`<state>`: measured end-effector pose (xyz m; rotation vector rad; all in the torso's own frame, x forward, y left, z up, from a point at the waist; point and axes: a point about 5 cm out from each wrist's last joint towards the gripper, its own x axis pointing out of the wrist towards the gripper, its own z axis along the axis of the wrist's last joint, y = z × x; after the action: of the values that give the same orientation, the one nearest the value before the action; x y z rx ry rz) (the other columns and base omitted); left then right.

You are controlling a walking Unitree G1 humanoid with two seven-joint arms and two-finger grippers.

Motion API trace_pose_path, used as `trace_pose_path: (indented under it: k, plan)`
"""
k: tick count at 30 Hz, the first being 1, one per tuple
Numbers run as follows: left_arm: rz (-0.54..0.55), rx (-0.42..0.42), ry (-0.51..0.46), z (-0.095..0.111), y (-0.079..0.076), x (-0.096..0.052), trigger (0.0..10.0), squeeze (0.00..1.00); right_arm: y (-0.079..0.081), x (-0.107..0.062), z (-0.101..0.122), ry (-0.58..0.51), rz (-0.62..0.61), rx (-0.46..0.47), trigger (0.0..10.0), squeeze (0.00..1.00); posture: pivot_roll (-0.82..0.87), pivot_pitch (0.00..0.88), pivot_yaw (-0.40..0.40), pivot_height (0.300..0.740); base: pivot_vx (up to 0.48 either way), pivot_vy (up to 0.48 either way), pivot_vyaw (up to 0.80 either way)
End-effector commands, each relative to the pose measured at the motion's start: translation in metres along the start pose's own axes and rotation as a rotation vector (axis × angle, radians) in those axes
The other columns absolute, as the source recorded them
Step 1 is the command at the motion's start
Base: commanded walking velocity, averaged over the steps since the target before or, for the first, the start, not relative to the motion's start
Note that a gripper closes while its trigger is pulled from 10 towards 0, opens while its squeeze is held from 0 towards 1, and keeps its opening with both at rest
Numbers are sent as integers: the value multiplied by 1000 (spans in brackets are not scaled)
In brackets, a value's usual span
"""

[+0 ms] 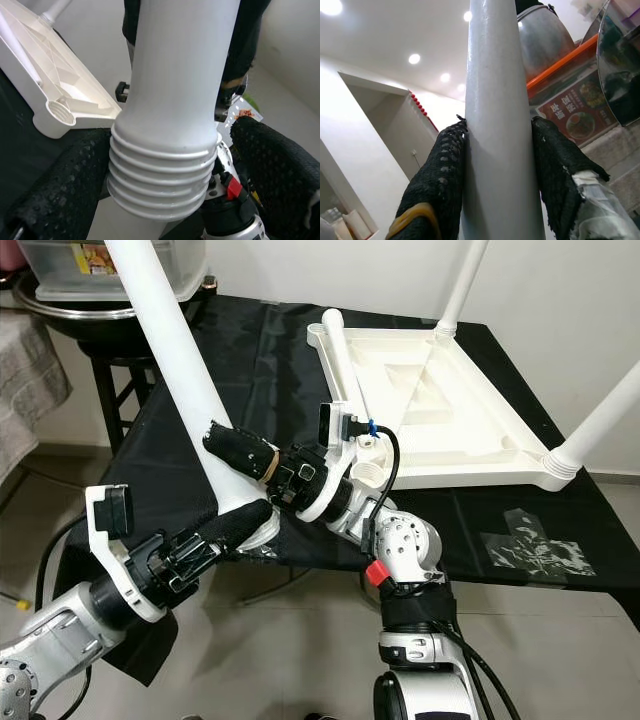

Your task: Building children table

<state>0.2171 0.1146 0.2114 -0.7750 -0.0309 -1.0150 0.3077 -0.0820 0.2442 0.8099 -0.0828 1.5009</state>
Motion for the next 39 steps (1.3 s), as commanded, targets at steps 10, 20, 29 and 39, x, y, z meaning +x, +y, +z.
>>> trace_pose_path:
  k: [10, 20, 29, 39]
  plan:
    - [32, 10, 2, -4, 4, -2, 0, 0, 6, 6, 2, -18, 42, -8, 0, 0, 78, 121, -76, 740, 0, 0, 0]
    - [82, 57, 8, -2, 10, -4, 0, 0, 5, 7, 0, -12, 34, -4, 0, 0, 79, 119, -78, 740, 0, 0, 0]
    - [167, 217, 129, -6, 22, -10, 10000, 0, 2, 5, -3, 36, -3, -25, 10000, 0, 80, 118, -76, 740, 0, 0, 0]
    - [187, 319, 192, -2, 28, -15, 10000, 0, -2, 6, -1, 43, -25, -29, 10000, 137, 82, 117, -79, 740, 0, 0, 0]
